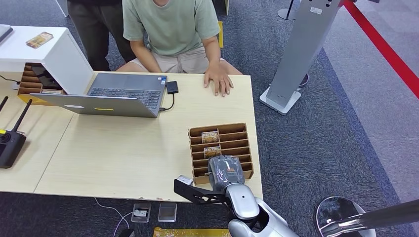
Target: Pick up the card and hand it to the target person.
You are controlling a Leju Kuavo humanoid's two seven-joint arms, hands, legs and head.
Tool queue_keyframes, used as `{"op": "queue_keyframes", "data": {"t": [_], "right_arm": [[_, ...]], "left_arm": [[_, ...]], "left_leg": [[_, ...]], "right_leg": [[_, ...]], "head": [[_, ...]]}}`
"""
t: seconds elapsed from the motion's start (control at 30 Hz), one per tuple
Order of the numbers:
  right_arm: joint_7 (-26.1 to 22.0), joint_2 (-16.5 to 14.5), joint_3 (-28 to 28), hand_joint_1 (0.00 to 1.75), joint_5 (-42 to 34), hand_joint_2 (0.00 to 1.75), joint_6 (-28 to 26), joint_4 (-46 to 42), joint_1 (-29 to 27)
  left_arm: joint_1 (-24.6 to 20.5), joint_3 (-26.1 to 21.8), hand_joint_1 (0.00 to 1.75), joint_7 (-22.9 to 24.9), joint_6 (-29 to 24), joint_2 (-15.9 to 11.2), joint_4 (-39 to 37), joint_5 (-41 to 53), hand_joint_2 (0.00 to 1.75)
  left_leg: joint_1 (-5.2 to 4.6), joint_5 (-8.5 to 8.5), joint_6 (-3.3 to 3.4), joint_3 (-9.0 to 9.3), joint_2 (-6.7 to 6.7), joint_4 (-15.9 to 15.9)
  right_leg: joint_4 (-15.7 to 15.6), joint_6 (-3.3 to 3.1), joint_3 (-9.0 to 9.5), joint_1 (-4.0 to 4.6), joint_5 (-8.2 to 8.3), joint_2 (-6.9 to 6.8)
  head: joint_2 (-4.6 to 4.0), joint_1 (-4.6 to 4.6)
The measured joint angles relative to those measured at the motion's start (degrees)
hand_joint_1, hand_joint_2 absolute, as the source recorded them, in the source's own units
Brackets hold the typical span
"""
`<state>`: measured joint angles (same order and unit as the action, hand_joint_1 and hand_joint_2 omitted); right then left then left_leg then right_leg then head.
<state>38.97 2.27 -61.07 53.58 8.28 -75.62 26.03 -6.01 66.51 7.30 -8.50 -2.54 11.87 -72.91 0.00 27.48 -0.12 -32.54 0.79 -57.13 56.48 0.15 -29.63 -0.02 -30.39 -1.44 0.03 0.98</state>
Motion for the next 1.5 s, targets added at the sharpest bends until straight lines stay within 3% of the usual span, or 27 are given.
{"op": "queue_keyframes", "data": {"t": [0.07,0.2,0.93,1.33,1.5], "right_arm": [[0.0,0.0,0.0,1.37,-0.2,1.75,0.0,0.0,0.0],[0.0,0.0,0.0,1.73,-0.4,1.75,0.0,0.0,0.0],[-2.0,0.0,0.3,1.75,0.0,1.75,-3.3,-0.9,0.1],[-14.1,1.6,2.8,1.75,5.9,1.75,-15.8,-13.8,0.4],[-17.5,1.9,3.1,1.75,5.4,1.75,-17.3,-15.1,1.5]], "left_arm": [[0.0,0.0,0.00,0.0,0.0,0.0,0.0,0.0,0.00],[0.0,0.0,0.00,0.0,0.0,0.0,0.0,0.0,0.00],[0.0,0.0,0.00,-0.1,-1.3,0.0,0.0,-0.7,0.00],[0.1,0.0,0.00,-1.1,-1.4,0.0,0.0,-1.1,0.00],[0.1,0.0,0.00,-1.1,-1.3,0.1,0.0,-0.9,0.00]], "left_leg": [[0.00,0.00,0.00,0.00,0.00,0.0],[0.00,0.00,0.00,0.00,0.00,0.0],[0.00,0.00,0.00,0.01,0.00,0.0],[0.00,0.00,0.00,0.03,0.00,0.0],[0.00,0.00,0.00,0.02,0.00,0.0]], "right_leg": [[0.0,0.00,0.00,0.00,0.00,0.00],[0.0,0.00,0.00,0.00,0.00,0.00],[0.0,0.00,0.01,0.00,0.00,0.00],[0.0,0.00,0.01,0.00,0.00,0.00],[0.0,0.00,0.03,0.00,0.01,0.00]], "head": [[0.00,0.00],[0.01,0.00],[-0.01,0.00],[-0.01,0.01],[0.00,0.01]]}}
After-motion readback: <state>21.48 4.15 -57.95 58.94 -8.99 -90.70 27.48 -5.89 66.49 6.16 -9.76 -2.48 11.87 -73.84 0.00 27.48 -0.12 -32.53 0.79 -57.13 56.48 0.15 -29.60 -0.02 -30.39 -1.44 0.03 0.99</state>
